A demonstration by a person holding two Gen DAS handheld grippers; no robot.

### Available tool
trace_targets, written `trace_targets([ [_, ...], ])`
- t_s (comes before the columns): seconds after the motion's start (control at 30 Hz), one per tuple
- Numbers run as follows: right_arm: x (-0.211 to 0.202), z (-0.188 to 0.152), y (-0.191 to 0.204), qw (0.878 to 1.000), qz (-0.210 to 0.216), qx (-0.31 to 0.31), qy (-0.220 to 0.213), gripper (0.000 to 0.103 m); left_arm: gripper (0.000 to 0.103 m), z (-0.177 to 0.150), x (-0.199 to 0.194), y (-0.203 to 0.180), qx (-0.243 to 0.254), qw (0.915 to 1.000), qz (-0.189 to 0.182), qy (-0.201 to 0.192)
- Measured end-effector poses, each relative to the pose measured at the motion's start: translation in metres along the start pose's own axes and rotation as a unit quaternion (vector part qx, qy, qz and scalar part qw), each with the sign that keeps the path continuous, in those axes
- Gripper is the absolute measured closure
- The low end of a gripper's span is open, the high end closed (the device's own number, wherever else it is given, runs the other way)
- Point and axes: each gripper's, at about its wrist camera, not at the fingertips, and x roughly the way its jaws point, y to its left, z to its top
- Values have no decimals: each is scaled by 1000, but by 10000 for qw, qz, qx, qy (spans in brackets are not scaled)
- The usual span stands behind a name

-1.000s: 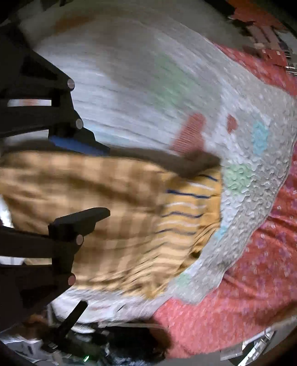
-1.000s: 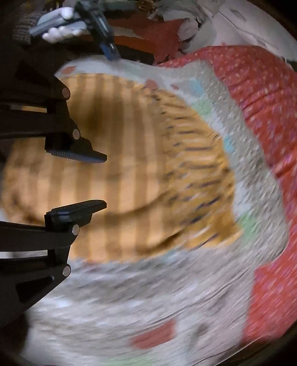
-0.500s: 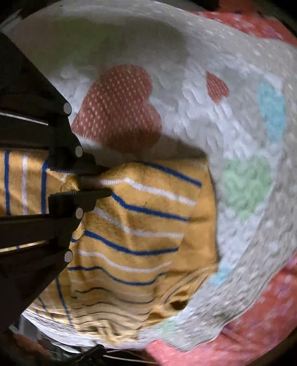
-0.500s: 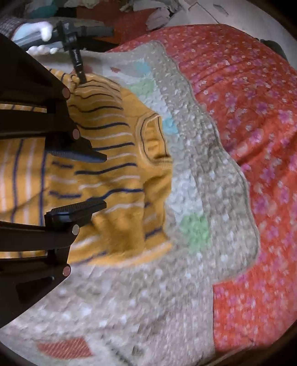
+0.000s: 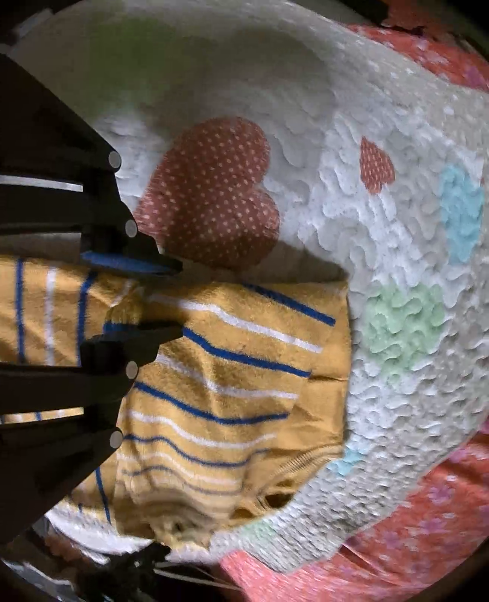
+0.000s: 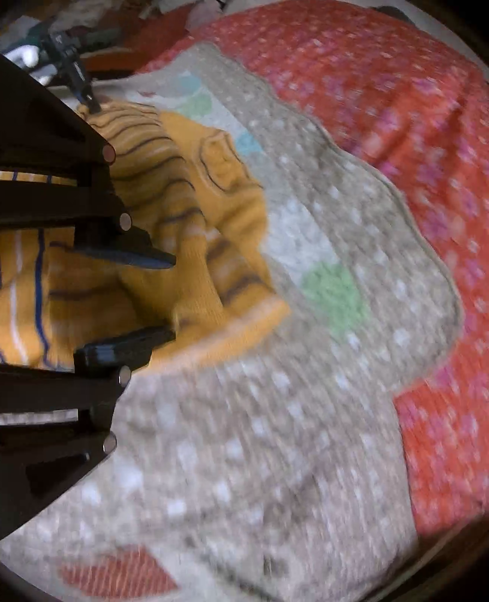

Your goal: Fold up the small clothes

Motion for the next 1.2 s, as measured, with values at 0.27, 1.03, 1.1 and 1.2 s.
trace_targets([
  [0.27, -14, -15, -10, 10000, 83, -33, 16, 55, 69, -49, -31, 17, -245, 9994, -255, 14],
  [1.03, -58, -234, -84, 9803, 526, 698, 1770, 50, 59, -262, -58, 16, -9, 9977, -495, 467],
  [1.1, -56, -244, -84, 9775, 542, 711, 1909, 50, 59, -277, -56, 14, 84, 9976, -461, 501],
  [1.2, -52, -254, -82, 9746, 561, 648, 2069, 50, 58, -287, -55, 7, 362, 9974, -352, 510],
])
